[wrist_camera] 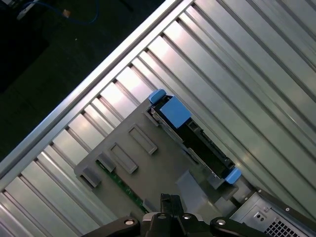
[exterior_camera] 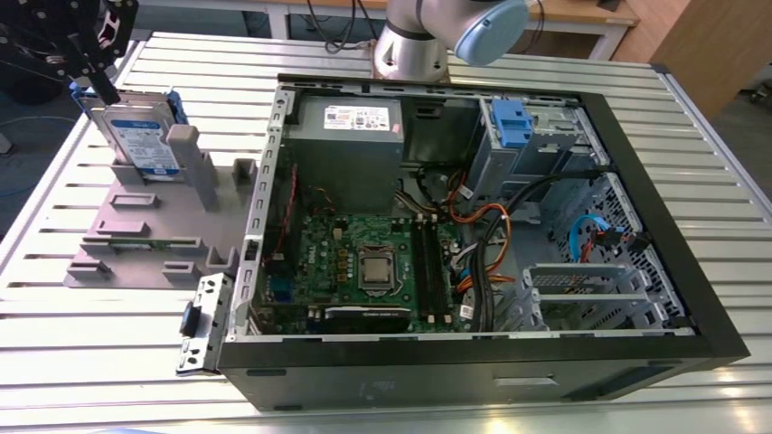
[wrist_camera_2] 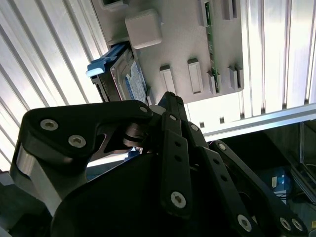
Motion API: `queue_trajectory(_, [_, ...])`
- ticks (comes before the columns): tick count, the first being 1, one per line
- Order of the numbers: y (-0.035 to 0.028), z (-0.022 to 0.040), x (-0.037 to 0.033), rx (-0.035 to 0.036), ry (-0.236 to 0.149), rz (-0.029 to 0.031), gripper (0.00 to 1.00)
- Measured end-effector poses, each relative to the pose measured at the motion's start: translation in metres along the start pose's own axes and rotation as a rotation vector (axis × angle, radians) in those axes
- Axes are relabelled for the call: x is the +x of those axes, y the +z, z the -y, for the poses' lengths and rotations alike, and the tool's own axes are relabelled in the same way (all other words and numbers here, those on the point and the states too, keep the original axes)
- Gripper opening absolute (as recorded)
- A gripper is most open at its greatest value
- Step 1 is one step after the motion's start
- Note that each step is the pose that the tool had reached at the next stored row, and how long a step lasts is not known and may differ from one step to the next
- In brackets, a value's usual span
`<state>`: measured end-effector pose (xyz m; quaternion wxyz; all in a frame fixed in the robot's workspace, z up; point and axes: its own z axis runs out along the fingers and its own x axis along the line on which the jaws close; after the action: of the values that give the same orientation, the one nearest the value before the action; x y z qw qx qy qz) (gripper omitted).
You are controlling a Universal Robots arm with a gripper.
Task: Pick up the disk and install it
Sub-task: 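Pick up the disk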
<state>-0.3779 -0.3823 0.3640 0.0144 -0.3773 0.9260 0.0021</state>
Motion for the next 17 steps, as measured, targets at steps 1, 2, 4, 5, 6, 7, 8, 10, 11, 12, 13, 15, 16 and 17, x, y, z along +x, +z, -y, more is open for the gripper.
queue_trajectory(1, [0.0000, 0.0000, 0.0000, 0.0000, -0.001, 0.0000, 0.11])
queue_trajectory(2, [0.0000, 0.0000, 0.0000, 0.0000, -0.002, 0.0001, 0.11])
queue_trajectory(4, [0.0000, 0.0000, 0.0000, -0.0001, -0.004, 0.0000, 0.11])
queue_trajectory(5, [0.0000, 0.0000, 0.0000, -0.0001, -0.005, 0.0001, 0.11])
queue_trajectory(6, [0.0000, 0.0000, 0.0000, -0.0001, -0.006, 0.0001, 0.11])
queue_trajectory(7, [0.0000, 0.0000, 0.0000, -0.0002, -0.007, 0.0000, 0.11])
queue_trajectory(8, [0.0000, 0.0000, 0.0000, -0.0002, -0.008, 0.0001, 0.11])
queue_trajectory(10, [0.0000, 0.0000, 0.0000, -0.0003, -0.010, 0.0001, 0.11])
queue_trajectory(11, [0.0000, 0.0000, 0.0000, -0.0003, -0.011, 0.0001, 0.11])
queue_trajectory(12, [0.0000, 0.0000, 0.0000, -0.0003, -0.012, 0.0001, 0.11])
queue_trajectory(13, [0.0000, 0.0000, 0.0000, -0.0003, -0.012, 0.0001, 0.11])
queue_trajectory(15, [0.0000, 0.0000, 0.0000, -0.0004, -0.014, 0.0001, 0.11])
queue_trajectory(16, [0.0000, 0.0000, 0.0000, -0.0004, -0.015, 0.0001, 0.11])
queue_trajectory(17, [0.0000, 0.0000, 0.0000, -0.0005, -0.016, 0.0001, 0.11])
